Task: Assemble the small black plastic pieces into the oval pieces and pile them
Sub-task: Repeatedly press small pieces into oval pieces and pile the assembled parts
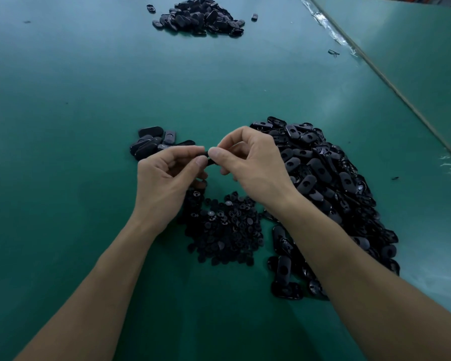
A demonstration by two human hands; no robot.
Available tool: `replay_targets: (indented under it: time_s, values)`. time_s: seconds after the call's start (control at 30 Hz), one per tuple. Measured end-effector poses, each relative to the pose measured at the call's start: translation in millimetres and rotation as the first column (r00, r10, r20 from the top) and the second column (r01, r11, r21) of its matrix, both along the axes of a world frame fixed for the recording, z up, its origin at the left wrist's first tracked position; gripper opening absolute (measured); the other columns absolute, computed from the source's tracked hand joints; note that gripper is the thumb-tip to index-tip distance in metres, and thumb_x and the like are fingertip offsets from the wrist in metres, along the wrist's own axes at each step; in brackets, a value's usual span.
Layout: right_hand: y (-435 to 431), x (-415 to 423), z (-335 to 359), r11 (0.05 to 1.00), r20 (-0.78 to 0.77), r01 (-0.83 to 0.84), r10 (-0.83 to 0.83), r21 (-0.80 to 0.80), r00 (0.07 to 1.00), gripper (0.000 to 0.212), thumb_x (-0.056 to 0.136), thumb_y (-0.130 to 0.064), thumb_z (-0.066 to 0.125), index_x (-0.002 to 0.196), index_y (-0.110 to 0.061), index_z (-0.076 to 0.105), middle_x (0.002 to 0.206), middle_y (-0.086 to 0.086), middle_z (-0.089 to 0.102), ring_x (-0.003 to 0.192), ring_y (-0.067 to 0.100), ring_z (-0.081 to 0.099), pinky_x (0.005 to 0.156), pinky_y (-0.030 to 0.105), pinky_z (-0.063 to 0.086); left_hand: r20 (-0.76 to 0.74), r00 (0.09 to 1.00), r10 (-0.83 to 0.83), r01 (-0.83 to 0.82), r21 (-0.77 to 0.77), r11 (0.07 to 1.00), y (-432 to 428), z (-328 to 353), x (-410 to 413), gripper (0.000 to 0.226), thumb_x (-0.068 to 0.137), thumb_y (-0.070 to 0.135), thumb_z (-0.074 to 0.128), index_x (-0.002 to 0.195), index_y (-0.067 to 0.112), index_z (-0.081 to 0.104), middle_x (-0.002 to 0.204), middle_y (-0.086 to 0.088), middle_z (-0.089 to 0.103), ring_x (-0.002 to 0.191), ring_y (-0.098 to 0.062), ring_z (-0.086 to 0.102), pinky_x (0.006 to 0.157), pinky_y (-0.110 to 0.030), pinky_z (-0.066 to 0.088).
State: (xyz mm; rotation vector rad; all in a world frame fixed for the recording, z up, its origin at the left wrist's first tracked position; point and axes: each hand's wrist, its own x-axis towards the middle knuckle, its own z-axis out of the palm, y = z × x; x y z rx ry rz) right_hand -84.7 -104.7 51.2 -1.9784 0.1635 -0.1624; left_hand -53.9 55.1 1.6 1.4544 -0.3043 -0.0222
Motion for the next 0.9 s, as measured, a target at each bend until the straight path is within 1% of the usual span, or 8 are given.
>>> replay_targets:
  time_s: [0.13,0.2,0.23,0.33,0.5,0.57,0.7,0.9]
  values:
    - [-3.4,-0.8,-2.5,0.995,-0.049,-0.006,0.001,-0.103,0.999,0.013,0.086,-0.028,0.079,0.082,-0.022,0.067,0.073,-0.002,0.072,0.066,0.011,0.069,0.066,0.025,0.056,-0.001,1.000,0.031,-0.031,-0.024,0.999,0.3,-0.9,1.3,0.014,0.092,0.008,0.071,0.104,0.014,0.072,0.085,0.000,0.074,0.078,-0.017,0.071,0.064,-0.031,0.061]
    - [-4.8,-2.2,-3.9,0.974,-0.128,-0.073,0.046,-0.216,0.991,0.010,0.088,-0.029,0.076,0.092,-0.024,0.069,0.079,-0.006,0.072,0.069,0.007,0.068,0.066,0.020,0.053,-0.005,0.999,0.050,-0.050,-0.028,0.998,-0.6,-0.7,1.6,0.014,0.093,0.005,0.069,0.101,0.016,0.072,0.085,0.004,0.074,0.079,-0.015,0.071,0.064,-0.027,0.060]
    - [-5.3,-3.3,-4.8,0.944,-0.183,-0.132,0.078,-0.302,0.980,0.016,0.089,-0.032,0.075,0.101,-0.024,0.069,0.084,-0.007,0.070,0.074,0.006,0.067,0.070,0.021,0.052,-0.014,0.998,0.064,-0.065,-0.031,0.997,-0.8,-0.3,1.9,0.015,0.094,0.004,0.068,0.100,0.017,0.072,0.084,0.005,0.074,0.079,-0.014,0.071,0.065,-0.025,0.059]
    - [-2.6,-6.5,-7.9,0.803,-0.346,-0.323,0.156,-0.501,0.925,0.037,0.088,-0.042,0.074,0.119,-0.025,0.066,0.100,-0.005,0.064,0.094,0.016,0.063,0.088,0.036,0.054,-0.047,0.994,0.098,-0.100,-0.048,0.994,-0.7,0.3,2.5,0.015,0.095,0.003,0.065,0.098,0.016,0.071,0.086,0.006,0.075,0.085,-0.015,0.074,0.068,-0.026,0.059]
    - [5.9,-6.2,-10.2,0.787,-0.352,-0.336,0.163,-0.517,0.922,0.011,0.092,-0.028,0.071,0.098,-0.020,0.071,0.099,0.006,0.065,0.090,0.026,0.065,0.085,0.043,0.056,-0.064,0.993,0.095,-0.101,-0.085,0.991,-0.3,1.6,1.3,0.013,0.097,0.002,0.062,0.100,0.014,0.068,0.089,0.001,0.077,0.085,-0.022,0.076,0.064,-0.028,0.060]
    - [6.4,-5.0,-10.5,0.784,-0.354,-0.337,0.161,-0.521,0.921,0.011,0.093,-0.028,0.070,0.097,-0.018,0.072,0.099,0.009,0.065,0.087,0.028,0.065,0.083,0.043,0.057,-0.059,0.994,0.095,-0.099,-0.083,0.992,-0.1,1.4,1.5,0.014,0.097,0.002,0.062,0.102,0.014,0.069,0.089,0.002,0.077,0.085,-0.021,0.076,0.065,-0.027,0.061]
    - [4.1,-5.3,-6.0,0.790,-0.364,-0.359,0.186,-0.497,0.913,0.020,0.091,-0.039,0.072,0.095,-0.019,0.071,0.091,0.003,0.067,0.084,0.024,0.065,0.081,0.042,0.057,-0.078,0.991,0.106,-0.111,-0.064,0.992,-0.4,1.1,2.1,0.019,0.095,0.001,0.065,0.102,0.017,0.071,0.085,0.005,0.076,0.086,-0.018,0.076,0.067,-0.025,0.060]
    - [2.0,-5.5,-5.7,0.767,-0.403,-0.394,0.194,-0.507,0.894,0.011,0.089,-0.028,0.075,0.091,-0.018,0.070,0.092,0.004,0.065,0.084,0.026,0.065,0.082,0.043,0.057,-0.044,0.992,0.115,-0.116,-0.003,0.993,-0.4,1.7,1.9,0.015,0.093,0.005,0.069,0.098,0.019,0.072,0.083,0.004,0.076,0.077,-0.013,0.074,0.062,-0.020,0.056]
